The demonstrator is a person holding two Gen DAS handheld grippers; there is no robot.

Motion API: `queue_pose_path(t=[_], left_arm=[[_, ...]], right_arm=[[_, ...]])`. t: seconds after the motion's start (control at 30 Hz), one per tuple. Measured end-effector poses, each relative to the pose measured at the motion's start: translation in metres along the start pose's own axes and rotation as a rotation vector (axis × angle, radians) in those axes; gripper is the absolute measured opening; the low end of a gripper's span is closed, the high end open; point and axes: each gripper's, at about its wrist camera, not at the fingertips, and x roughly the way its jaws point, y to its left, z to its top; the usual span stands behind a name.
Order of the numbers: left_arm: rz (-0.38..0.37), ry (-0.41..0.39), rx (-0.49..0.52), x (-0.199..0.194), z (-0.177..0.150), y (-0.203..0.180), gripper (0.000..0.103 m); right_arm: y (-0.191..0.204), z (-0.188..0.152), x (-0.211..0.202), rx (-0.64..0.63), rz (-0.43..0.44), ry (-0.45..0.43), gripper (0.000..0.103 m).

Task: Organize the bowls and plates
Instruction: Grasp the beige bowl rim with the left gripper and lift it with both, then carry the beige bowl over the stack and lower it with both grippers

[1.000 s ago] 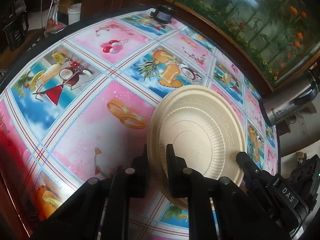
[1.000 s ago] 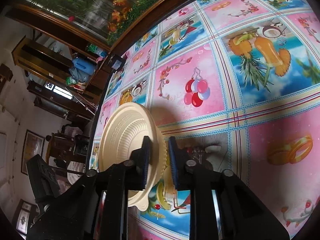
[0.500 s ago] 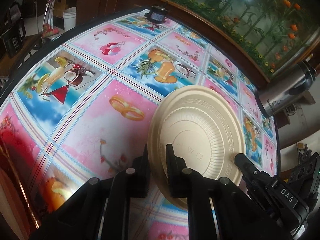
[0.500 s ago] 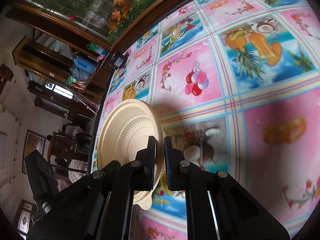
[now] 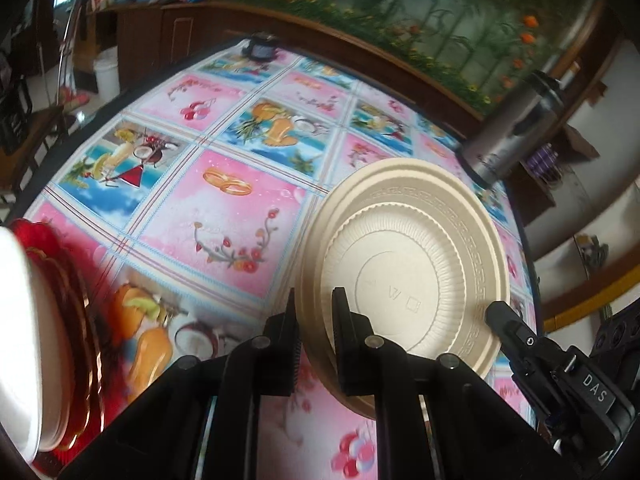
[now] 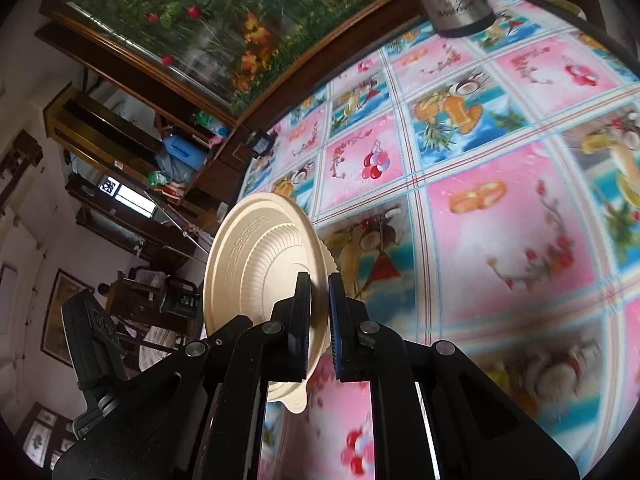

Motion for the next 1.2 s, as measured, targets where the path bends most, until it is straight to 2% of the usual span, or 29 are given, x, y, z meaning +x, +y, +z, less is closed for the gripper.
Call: queue_pose_path(t=[0.27, 0.53, 0.97, 1.13, 1.2], left_arm=[[-0.003, -0.087, 0.085, -0.048, -0.025, -0.008, 0.012], [0.003, -0.16, 0.108, -0.084, -0.037, 0.002, 0.013], [0.021, -0.232, 0.05, -0.117, -0.038, 0.048, 0.013], [0.048, -0.252, 0.03, -0.133, -0.033, 0.074, 0.013], [0.084, -0.254, 0.045, -0.143, -0.027, 0.089, 0.013]], right_arm=[[0.015, -0.029, -0.044, -0.031, 0.015, -0.055, 0.008], [0.033, -0.045, -0.056, -0.051, 0.044, -0.074, 0.008], [0.087, -0.064, -0.043, -0.135, 0.068, -0.049, 0.008], [0.117, -0.072, -0.023, -0.176, 0.108, 0.003, 0.008], [0.13, -0.075, -0.012, -0.184, 0.131, 0.037, 0.008]])
